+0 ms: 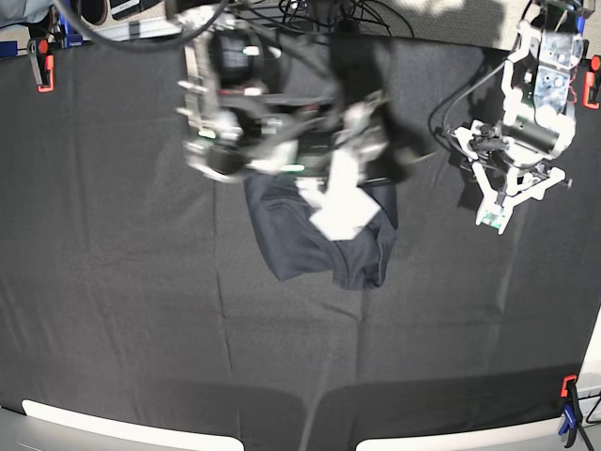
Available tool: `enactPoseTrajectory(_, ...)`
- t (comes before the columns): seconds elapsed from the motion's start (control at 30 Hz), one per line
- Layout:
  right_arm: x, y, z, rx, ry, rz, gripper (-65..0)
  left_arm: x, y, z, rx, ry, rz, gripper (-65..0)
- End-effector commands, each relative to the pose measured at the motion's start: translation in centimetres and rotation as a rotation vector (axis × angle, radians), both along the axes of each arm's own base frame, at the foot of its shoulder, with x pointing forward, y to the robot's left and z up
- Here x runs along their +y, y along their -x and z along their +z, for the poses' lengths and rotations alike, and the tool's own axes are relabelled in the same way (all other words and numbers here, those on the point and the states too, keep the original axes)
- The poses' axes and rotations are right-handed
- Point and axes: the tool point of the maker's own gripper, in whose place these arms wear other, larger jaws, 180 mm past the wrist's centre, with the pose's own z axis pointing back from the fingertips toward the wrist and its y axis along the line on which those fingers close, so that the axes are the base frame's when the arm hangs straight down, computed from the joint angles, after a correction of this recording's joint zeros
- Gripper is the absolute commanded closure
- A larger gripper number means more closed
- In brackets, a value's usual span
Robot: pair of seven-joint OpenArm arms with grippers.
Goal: Layout the t-shirt on the table in an organized manner, then fold the t-shirt properly
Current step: 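Lower the right gripper onto the folded shirt and press it flat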
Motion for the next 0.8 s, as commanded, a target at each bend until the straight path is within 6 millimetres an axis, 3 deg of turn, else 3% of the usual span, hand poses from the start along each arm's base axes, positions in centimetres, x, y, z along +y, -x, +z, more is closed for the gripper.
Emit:
enactPoseTrajectory(0.0, 0.2, -0.8, 2.2, -0.081, -0.047, 0.006, -29.9, 0.3, -0.7, 1.1, -0.042, -0.01, 0.006, -28.6)
enactPoseTrajectory(0.1, -1.8, -3.6, 2.0, -0.083, 0.051, -0.132, -29.9, 0.3, -0.7, 1.1, -0.042, -0.01, 0.006, -28.6)
enactPoseTrajectory(0.2, -5.5, -6.3, 0.9, -0.086, 0.178, -0.311, -29.9, 0.3, -0.7, 1.1, -0.042, -0.01, 0.006, -28.6)
enactPoseTrajectory(0.33, -10.8, -8.2, -1.5, -0.073, 0.328, -0.476, -29.9, 0.3, -0.7, 1.1, -0.042, -0.009, 0.006, -28.6)
enactPoseTrajectory(0.43, -14.3, -8.5, -3.4, -0.036, 0.415, -0.574, -29.9, 0.3, -0.7, 1.1, -0.042, -0.009, 0.006, -28.6)
enactPoseTrajectory(0.53, -16.5, -8.3, -4.2, 0.0, 0.429, -0.635, -29.9, 0.3, -0.8, 1.1, -0.042, -0.009, 0.006, -28.6)
enactPoseTrajectory(0.63, -17.8, -8.0, -4.9, 0.028, 0.439, -0.672, -29.9, 0.3, -0.8, 1.1, -0.042, -0.009, 0.006, -28.6)
enactPoseTrajectory(0.77, -18.2, -7.1, -5.7, 0.059, 0.449, -0.678, -29.9, 0.3, -0.7, 1.1, -0.042, -0.009, 0.006, -28.6)
